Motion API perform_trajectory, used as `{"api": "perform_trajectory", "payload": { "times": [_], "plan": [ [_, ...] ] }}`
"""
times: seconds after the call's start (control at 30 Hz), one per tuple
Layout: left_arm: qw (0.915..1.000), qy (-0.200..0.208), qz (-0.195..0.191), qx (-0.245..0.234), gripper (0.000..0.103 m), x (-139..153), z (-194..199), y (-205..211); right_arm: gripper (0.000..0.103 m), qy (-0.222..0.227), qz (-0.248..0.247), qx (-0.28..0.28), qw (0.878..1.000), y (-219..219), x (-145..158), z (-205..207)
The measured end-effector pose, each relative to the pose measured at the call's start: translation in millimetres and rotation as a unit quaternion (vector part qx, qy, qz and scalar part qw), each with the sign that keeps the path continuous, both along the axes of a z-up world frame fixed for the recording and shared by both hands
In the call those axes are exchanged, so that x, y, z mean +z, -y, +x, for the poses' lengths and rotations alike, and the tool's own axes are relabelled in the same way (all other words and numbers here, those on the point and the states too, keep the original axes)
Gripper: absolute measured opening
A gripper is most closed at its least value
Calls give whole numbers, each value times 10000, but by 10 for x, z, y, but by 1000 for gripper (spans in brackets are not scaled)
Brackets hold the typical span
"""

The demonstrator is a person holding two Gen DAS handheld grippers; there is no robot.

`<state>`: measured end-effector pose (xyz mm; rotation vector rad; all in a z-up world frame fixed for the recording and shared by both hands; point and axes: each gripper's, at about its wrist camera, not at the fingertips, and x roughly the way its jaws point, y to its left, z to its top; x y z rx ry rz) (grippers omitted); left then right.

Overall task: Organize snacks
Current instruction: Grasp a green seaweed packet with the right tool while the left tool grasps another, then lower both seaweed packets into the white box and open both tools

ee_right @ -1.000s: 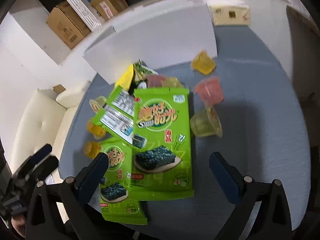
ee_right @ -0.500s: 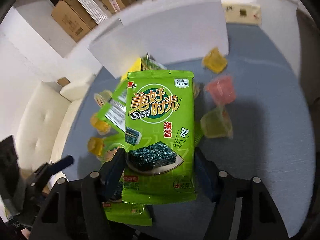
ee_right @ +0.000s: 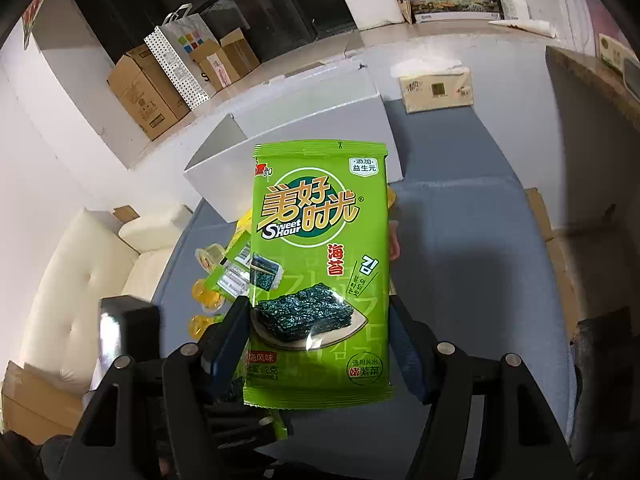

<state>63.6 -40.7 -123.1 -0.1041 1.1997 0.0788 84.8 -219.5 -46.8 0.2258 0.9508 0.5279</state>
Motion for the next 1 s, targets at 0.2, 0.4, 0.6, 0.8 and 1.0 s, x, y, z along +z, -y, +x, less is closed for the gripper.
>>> {"api": "perform_trajectory", "payload": {
  "times": [0.2, 0.4, 0.6, 0.8, 1.0],
  "plan": [
    [9997, 196, -47, -153, 78, 55, -41, -7, 71, -94, 60, -8, 9999, 19, -38, 38],
    [9970, 559, -467, -254, 77, 311, -234, -248, 71, -45, 163, 6, 9999, 43, 26, 25],
    [9931, 1075, -463, -11, 77, 661, -444, -571, 71, -7, 222, 206, 9995, -75, 57, 30],
    [9844, 1697, -454, -37, 77, 1118, -110, -814, 71, 356, 61, 467, 9983, -316, 270, 203],
    [9689, 2443, -295, -278, 77, 1674, 710, -960, 71, 738, -139, 351, 9966, -524, 730, 918]
  ]
}}
